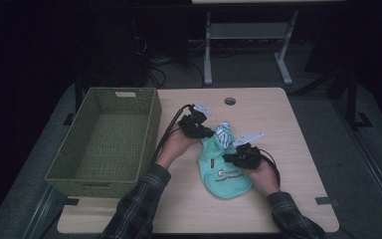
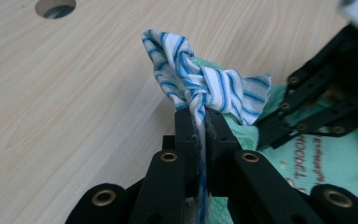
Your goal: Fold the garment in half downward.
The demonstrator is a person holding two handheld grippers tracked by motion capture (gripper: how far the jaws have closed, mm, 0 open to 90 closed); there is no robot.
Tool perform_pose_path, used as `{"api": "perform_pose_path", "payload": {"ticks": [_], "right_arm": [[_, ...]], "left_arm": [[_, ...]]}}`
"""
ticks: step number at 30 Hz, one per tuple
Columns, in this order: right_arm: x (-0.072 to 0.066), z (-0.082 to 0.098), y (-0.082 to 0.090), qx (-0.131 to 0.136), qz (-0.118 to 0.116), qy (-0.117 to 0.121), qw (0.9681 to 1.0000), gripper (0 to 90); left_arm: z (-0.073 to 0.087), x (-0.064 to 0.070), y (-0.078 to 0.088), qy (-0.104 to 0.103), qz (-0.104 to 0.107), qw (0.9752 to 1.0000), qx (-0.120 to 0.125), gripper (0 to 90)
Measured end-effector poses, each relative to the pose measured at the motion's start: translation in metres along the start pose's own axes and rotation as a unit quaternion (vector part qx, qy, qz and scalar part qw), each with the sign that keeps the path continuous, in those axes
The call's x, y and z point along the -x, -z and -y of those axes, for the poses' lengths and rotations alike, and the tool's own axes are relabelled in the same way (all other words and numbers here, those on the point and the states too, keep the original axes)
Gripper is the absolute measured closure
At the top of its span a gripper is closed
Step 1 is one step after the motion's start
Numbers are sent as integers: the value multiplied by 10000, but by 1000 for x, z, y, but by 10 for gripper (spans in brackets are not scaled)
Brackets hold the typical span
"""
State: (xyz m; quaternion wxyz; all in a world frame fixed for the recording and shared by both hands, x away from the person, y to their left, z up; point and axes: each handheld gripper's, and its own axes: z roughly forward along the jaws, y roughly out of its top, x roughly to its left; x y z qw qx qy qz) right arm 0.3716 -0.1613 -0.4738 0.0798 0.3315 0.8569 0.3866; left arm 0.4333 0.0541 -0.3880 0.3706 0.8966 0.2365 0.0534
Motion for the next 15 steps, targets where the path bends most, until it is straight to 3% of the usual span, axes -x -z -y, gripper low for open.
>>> {"api": "perform_pose_path", "payload": {"ticks": [7,12,15], "right_arm": [[3,-3,-5,61,25,-59,10000,899],[6,-7,-9,127,47,-53,9999,899],[6,-6,-7,151,75,1,9999,897]], "left_arm": [[-1,12,13,-108,43,9998,157,856],[3,23,19,-262,-59,9994,206,856],[6,23,20,-197,-67,9994,266,856]]}}
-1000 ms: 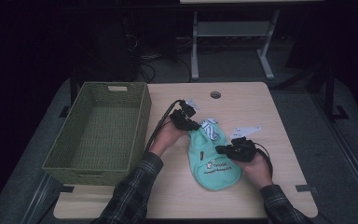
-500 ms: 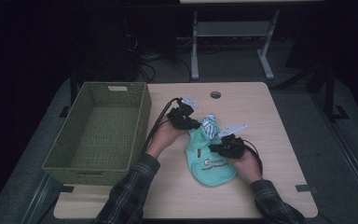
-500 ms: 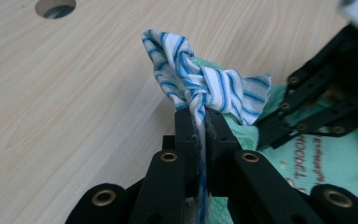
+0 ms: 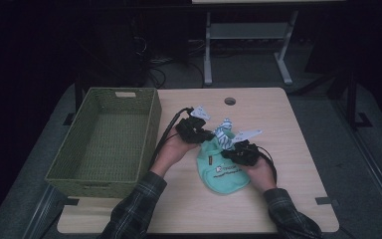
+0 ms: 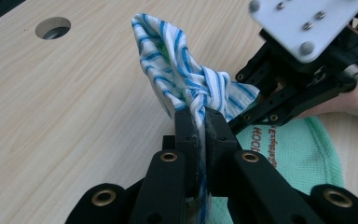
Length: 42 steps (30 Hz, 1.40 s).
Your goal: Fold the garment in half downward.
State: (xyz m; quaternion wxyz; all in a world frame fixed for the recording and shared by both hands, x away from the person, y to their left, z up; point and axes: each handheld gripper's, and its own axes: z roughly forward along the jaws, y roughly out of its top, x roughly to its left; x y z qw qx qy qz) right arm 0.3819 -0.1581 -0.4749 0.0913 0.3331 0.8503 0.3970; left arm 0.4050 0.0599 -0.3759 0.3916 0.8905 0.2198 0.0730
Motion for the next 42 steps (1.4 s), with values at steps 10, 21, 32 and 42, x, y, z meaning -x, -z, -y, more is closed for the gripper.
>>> {"api": "perform_pose_path", "payload": {"ticks": [10,21,32,42], "right_arm": [[-10,16,51,10,-27,87,10000,897],[-19,51,78,-258,-50,90,9996,897],[-17,49,61,-478,-75,162,9987,897],[-15,43,53,-447,-94,153,9988,898]], "left_arm": [[5,-3,5,12,-76,10000,22,856],[7,-2,6,-31,-165,9999,-24,856],[8,0,12,-21,-222,9997,-38,856],[7,23,10,-286,-127,9993,-181,855]]}}
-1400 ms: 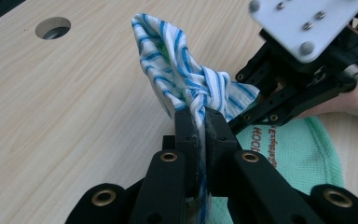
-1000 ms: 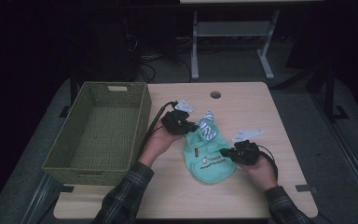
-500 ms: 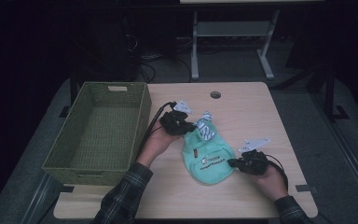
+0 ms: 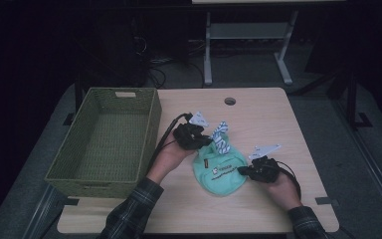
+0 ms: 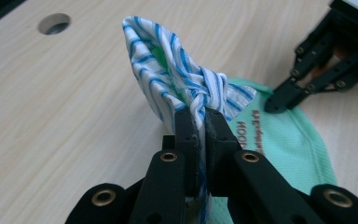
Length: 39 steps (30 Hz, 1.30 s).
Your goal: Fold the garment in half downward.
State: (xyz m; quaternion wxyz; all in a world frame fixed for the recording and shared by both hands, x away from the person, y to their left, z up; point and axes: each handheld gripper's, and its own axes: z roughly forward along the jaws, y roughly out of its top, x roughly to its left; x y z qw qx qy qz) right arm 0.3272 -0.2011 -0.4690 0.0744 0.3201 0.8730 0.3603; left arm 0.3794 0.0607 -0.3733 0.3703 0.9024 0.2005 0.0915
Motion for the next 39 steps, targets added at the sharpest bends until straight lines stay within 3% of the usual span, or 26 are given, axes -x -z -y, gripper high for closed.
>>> {"api": "perform_pose_path", "payload": {"ticks": [5,7,12,22,29,39], "right_arm": [[0,0,1,-8,73,59,10000,897],[3,2,5,104,1,-5,9999,897],[9,6,18,166,143,-151,9996,897],[4,8,23,192,143,-69,9997,897],[8,10,25,182,174,-101,9996,896],[11,14,37,295,217,-190,9991,896]], "left_arm": [[1,16,-9,-214,121,9996,-162,855],[1,22,-12,-248,117,9994,-193,855],[2,31,-18,-385,162,9988,-271,855],[3,50,-28,-644,182,9967,-454,854],[5,63,-40,-780,331,9946,-602,846],[7,77,-51,-812,684,9924,-623,832]]}}
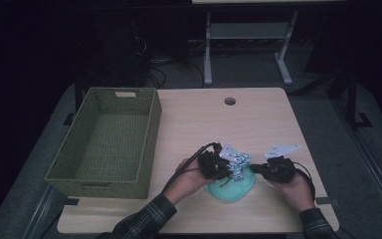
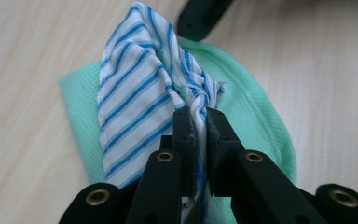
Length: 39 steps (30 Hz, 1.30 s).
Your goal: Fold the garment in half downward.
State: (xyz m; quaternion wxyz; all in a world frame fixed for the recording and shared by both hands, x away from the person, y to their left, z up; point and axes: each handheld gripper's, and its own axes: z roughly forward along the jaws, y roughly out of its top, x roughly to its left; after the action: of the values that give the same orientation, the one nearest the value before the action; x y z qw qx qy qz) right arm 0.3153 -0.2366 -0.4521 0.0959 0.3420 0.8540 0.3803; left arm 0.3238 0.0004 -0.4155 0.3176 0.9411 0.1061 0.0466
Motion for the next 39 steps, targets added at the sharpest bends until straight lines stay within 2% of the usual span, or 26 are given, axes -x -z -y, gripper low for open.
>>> {"api": "perform_pose_path", "payload": {"ticks": [3,5,6,11,17,22,23,26,32,35,39], "right_arm": [[3,1,0,-13,17,-28,10000,896],[4,2,1,-20,54,-27,10000,896],[5,2,1,-28,57,-43,10000,896],[7,6,6,-12,84,-86,9999,896],[1,10,9,-64,39,-22,10000,896],[-6,16,11,-140,-63,-5,9999,896],[-8,18,11,-157,-92,16,9998,896],[-13,22,10,-204,-196,55,9996,896],[-19,24,4,-357,-282,141,9989,896],[-19,24,4,-362,-265,173,9988,896],[-20,25,8,-334,-226,150,9991,896]], "left_arm": [[-1,5,-5,-25,198,9998,21,811],[-2,8,-8,45,260,9996,105,770],[-2,8,-6,-20,266,9996,94,742],[-4,5,6,166,345,9984,407,628],[1,-7,24,345,232,9971,633,604],[8,-20,28,558,73,9961,681,610],[9,-23,28,555,73,9962,660,609],[12,-29,27,718,153,9943,769,625],[11,-36,38,749,-19,9927,946,613],[14,-41,34,770,-170,9938,780,626],[24,-48,17,919,-252,9940,531,692]]}}
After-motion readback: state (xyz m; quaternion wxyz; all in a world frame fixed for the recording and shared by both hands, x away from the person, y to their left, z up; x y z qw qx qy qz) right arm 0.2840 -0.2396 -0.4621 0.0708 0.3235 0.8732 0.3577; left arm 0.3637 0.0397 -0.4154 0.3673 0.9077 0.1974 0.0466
